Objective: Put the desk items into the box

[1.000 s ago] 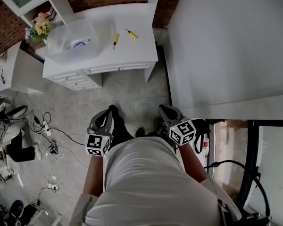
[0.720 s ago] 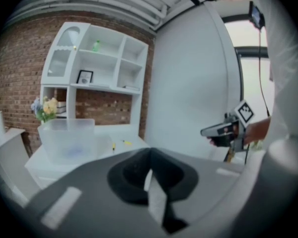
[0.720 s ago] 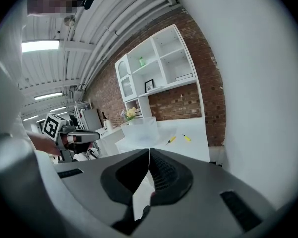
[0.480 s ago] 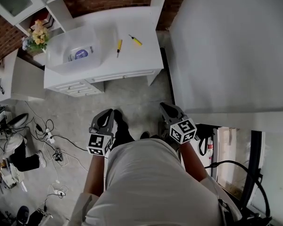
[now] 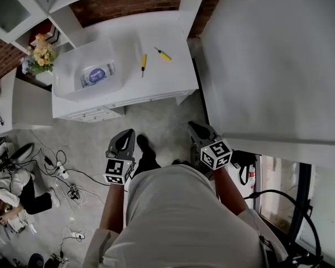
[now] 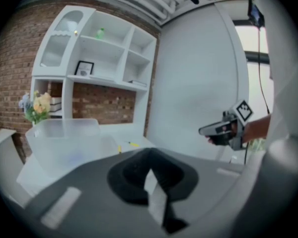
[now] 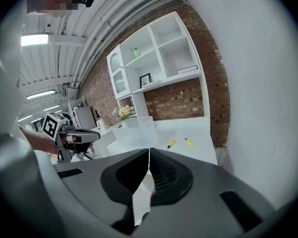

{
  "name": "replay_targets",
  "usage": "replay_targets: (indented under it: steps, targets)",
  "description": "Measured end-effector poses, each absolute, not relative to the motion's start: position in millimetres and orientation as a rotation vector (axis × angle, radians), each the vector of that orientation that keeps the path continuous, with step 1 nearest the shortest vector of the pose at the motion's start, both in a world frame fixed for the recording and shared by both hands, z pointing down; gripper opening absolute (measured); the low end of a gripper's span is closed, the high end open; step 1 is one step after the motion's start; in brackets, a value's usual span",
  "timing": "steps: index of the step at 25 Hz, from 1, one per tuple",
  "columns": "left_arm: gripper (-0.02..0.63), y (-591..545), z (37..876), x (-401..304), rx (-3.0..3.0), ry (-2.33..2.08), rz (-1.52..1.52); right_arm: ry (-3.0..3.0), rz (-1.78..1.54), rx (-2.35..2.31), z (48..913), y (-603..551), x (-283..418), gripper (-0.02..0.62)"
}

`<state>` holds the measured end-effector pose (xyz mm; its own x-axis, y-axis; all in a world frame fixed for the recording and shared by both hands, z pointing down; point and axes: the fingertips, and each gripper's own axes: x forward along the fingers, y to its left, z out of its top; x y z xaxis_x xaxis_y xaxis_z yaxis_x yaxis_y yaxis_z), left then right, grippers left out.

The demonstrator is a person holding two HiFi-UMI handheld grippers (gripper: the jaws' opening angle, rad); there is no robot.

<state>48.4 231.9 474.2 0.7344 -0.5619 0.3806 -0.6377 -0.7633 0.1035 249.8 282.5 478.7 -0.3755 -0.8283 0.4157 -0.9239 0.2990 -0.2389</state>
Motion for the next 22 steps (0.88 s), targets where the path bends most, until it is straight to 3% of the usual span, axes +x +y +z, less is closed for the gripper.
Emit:
replay_targets:
  steps: [22]
  targets:
    - [0.003, 112, 481, -4, 2.708, -0.855, 0.530, -2.299, 0.670, 1.620, 486, 149, 184, 0.003]
